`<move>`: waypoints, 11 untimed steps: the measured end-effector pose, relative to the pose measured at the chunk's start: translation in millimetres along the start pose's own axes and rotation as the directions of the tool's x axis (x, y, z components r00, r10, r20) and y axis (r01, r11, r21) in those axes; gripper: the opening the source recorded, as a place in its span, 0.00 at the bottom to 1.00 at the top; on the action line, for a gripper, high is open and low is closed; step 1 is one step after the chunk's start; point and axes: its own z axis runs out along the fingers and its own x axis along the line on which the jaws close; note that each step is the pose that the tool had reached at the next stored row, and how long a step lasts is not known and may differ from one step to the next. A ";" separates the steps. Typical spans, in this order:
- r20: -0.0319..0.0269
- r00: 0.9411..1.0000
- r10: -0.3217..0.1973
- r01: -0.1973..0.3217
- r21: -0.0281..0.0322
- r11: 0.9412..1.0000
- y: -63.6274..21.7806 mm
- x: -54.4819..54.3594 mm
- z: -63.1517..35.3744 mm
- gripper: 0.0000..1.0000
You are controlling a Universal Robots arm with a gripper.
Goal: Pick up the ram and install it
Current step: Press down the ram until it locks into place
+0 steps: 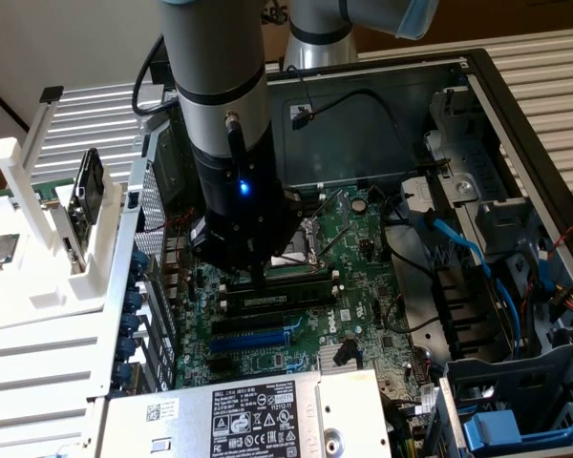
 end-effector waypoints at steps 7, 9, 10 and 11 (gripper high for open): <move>0.000 1.000 0.000 0.000 0.000 1.000 -0.2 0.4 4.7 0.10; 0.000 1.000 0.000 0.000 0.000 1.000 -0.2 0.5 5.7 0.10; 0.000 1.000 0.000 0.000 0.000 1.000 -0.2 0.5 6.1 0.10; 0.000 1.000 0.001 -0.001 0.000 1.000 -0.2 0.5 6.3 0.10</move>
